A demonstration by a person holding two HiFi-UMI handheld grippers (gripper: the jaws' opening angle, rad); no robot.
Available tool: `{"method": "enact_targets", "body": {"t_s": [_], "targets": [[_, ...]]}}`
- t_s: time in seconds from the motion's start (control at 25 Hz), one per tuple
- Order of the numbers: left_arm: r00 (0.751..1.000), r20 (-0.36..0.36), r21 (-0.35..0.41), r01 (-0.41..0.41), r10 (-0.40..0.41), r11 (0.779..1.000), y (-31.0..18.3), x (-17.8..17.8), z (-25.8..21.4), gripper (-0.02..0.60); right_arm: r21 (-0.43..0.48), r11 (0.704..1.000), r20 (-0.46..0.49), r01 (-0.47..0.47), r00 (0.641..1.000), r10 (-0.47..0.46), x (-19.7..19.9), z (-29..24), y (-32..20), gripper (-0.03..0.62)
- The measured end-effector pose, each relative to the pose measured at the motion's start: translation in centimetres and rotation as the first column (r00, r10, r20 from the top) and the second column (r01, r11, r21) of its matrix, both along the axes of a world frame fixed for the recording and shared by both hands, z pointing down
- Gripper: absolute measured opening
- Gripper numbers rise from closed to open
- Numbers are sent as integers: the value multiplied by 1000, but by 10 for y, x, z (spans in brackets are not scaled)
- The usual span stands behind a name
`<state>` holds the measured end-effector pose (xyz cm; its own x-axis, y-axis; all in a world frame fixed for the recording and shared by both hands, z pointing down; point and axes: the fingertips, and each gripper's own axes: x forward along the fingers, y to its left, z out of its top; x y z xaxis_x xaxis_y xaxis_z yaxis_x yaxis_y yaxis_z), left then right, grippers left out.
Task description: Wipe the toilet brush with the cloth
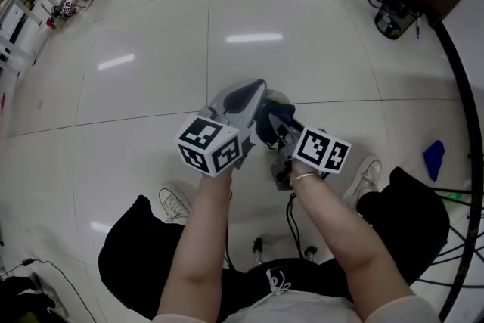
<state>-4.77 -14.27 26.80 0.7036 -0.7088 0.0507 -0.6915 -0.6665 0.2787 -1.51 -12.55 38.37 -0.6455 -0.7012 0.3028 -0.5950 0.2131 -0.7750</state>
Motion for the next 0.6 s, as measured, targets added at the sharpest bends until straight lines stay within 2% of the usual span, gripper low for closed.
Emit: {"method": "enact_targets", "body": {"t_s": [0.16,0.36,0.6], "targets": [[1000,-9,-6,-4,4,1000,0,0,0,6,-32,999,9,-22,1000,22,7,20,3,64],[1000,-19,-8,7,-7,1000,2,-6,1,6,-116,991,-3,-69,998,69,20,63,8,64],[999,-6,11,35,-35,999,-1,-11,0,6,-194,976,-53,-98,995,89,33,116,14,64]]}}
